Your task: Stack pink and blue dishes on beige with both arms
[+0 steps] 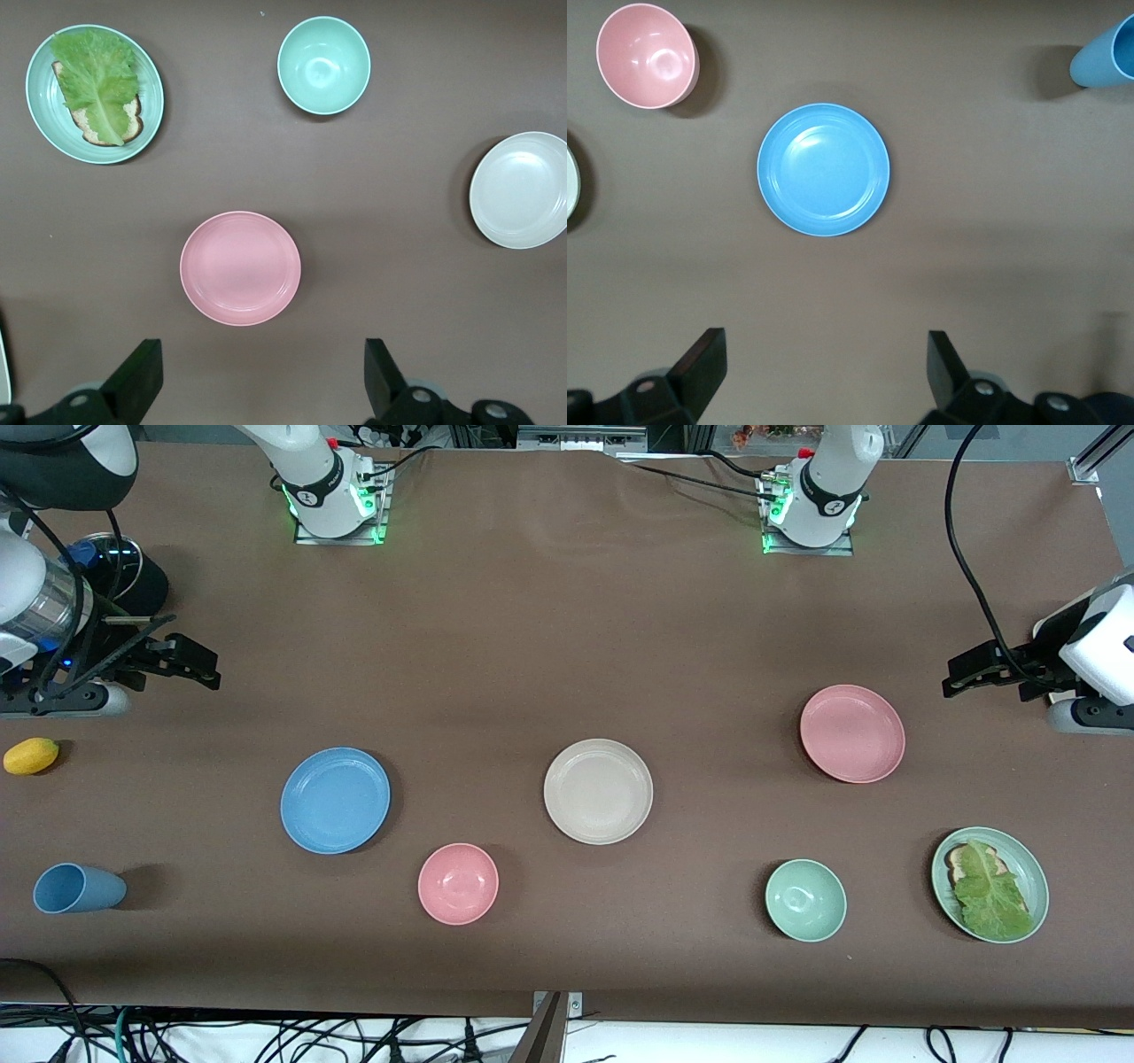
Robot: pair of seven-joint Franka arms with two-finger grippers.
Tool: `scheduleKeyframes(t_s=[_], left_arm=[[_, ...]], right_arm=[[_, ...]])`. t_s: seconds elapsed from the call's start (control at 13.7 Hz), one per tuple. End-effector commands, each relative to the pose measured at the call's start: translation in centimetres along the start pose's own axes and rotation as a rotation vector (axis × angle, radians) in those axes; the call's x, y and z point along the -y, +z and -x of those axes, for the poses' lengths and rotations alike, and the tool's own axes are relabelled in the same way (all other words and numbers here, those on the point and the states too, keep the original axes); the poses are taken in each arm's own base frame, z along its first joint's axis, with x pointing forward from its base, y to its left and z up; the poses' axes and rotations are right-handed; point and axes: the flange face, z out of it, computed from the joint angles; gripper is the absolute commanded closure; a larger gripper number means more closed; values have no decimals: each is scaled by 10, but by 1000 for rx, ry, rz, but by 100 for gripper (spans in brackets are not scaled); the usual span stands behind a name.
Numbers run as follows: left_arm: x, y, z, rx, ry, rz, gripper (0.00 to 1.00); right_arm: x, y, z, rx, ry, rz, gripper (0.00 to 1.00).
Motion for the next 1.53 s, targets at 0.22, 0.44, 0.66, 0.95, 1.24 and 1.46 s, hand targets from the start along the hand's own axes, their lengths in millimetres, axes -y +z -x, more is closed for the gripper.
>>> scheduleKeyframes(t_s=[0.22,0.44,0.66,0.95,1.24,1.46], left_arm=[[2,-2,-3,-7,-4,-6,0],[3,15,-11,22,-4,-8,0],[-1,48,-26,76,3,-3,0],[-8,91,-49,108,2,6,0],[-4,149,-67,184,-5,-2,0],[-7,171,-75,189,1,-12,0]], right_arm=[[0,-4,1,2,-11,-7,0],[-1,-4,1,2,-9,-9,0],[-1,-4,1,2,-9,-9,0],[0,-4,1,2,-9,-12,0],[-2,-4,1,2,-5,-16,0],[-3,-3,1,6,-4,-16,0]])
